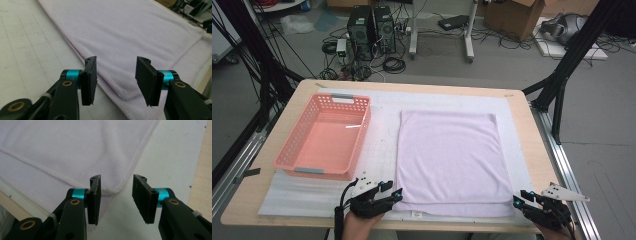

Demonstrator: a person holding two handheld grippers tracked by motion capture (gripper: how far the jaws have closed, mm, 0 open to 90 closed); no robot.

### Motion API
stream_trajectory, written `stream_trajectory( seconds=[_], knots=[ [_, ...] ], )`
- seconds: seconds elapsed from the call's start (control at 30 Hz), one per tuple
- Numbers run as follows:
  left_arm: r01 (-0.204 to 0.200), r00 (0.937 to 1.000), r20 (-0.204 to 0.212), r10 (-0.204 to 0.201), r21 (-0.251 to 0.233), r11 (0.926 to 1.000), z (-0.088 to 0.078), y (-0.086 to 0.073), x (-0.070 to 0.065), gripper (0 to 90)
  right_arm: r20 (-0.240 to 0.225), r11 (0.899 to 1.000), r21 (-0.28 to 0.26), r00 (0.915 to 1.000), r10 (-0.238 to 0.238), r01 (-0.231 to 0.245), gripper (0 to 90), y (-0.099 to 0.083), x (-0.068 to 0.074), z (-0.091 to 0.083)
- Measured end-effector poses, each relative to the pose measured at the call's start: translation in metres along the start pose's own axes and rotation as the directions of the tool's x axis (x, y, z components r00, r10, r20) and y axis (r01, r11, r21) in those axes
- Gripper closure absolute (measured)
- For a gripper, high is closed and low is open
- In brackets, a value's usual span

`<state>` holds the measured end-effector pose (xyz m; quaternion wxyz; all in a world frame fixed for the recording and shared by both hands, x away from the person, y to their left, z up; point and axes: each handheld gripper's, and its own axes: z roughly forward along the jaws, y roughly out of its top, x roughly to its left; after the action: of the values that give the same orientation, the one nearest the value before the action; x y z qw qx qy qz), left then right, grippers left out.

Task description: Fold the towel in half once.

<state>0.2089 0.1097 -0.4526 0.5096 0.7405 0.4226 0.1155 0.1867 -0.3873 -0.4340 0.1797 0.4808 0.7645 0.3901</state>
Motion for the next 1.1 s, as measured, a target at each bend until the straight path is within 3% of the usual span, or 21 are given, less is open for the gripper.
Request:
stream_trajectory(
  seconds=[0.07,0.13,0.3,0.6,0.77,0.97,1.1],
  knots=[
    [-0.006,0.9999,-0.012,0.006,0.017,0.9998,0.0,-0.002,-0.002,57.3,-0.038,0.999,-0.03,0.9985,0.039,-0.04,56.8,0.002,0.0,-0.001],
    [-0.008,0.9997,-0.023,0.009,0.03,0.9995,0.0,-0.003,-0.002,57.9,-0.042,0.997,-0.056,0.9974,0.059,-0.061,56.6,0.006,0.0,0.0],
    [-0.019,0.9993,-0.032,0.021,0.067,0.9976,0.005,-0.004,-0.005,59.5,0.008,1.0,0.013,1.0,0.005,-0.005,57.2,0.008,0.007,0.016],
    [-0.076,0.9953,-0.054,0.08,0.069,0.9947,0.01,-0.001,-0.014,70.0,0.019,1.0,0.006,0.9998,0.001,-0.001,57.0,0.007,0.01,0.012],
    [-0.094,0.9934,-0.058,0.098,0.07,0.9931,0.011,0.0,-0.018,69.9,0.037,1.0,0.001,0.9993,0.003,-0.003,57.0,0.005,0.009,0.007],
    [-0.081,0.9954,-0.048,0.083,0.034,0.9961,0.007,0.005,-0.021,65.0,0.045,1.0,-0.013,0.9988,0.017,-0.017,56.6,0.003,0.003,0.002],
    [-0.073,0.9952,-0.06,0.077,0.07,0.9949,0.013,0.002,-0.021,62.4,0.044,1.0,-0.014,0.9988,0.02,-0.02,56.0,0.003,0.002,0.002]
  ],
)
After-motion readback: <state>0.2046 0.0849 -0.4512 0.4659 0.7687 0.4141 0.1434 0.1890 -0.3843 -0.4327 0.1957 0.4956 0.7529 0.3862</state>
